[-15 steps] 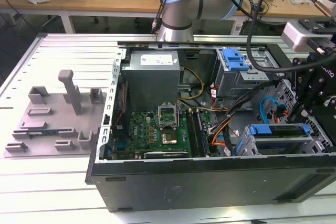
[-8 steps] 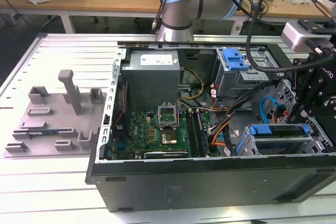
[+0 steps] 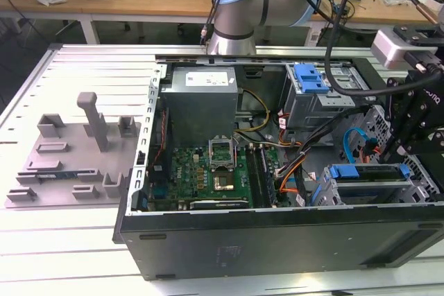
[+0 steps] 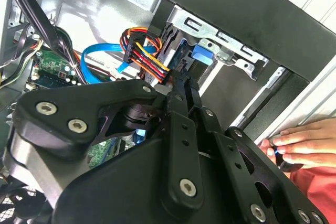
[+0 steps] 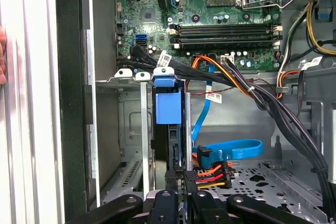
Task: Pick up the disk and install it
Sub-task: 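Insert the first disk wire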
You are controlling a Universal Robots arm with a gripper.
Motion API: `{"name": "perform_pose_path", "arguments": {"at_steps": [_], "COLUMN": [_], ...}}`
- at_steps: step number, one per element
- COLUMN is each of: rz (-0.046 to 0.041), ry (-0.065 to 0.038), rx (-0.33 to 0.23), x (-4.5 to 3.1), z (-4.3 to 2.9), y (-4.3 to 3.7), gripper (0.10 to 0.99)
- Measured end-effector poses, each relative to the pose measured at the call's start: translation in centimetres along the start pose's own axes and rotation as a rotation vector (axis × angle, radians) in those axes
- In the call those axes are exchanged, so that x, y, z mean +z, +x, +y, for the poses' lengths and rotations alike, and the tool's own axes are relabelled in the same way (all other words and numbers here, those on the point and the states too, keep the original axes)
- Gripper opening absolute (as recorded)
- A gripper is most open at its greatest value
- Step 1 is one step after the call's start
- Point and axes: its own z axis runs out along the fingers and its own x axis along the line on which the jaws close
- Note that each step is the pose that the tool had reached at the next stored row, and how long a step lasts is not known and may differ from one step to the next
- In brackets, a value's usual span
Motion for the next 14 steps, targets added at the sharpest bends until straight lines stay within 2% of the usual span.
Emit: {"name": "perform_pose_path", "arguments": {"at_steps": [14], "rz": [0.0000], "ry": [0.000], "rx": [0.000], "x": [0.61], "z": [0.00], "y": [0.04], "gripper": [0.165]}}
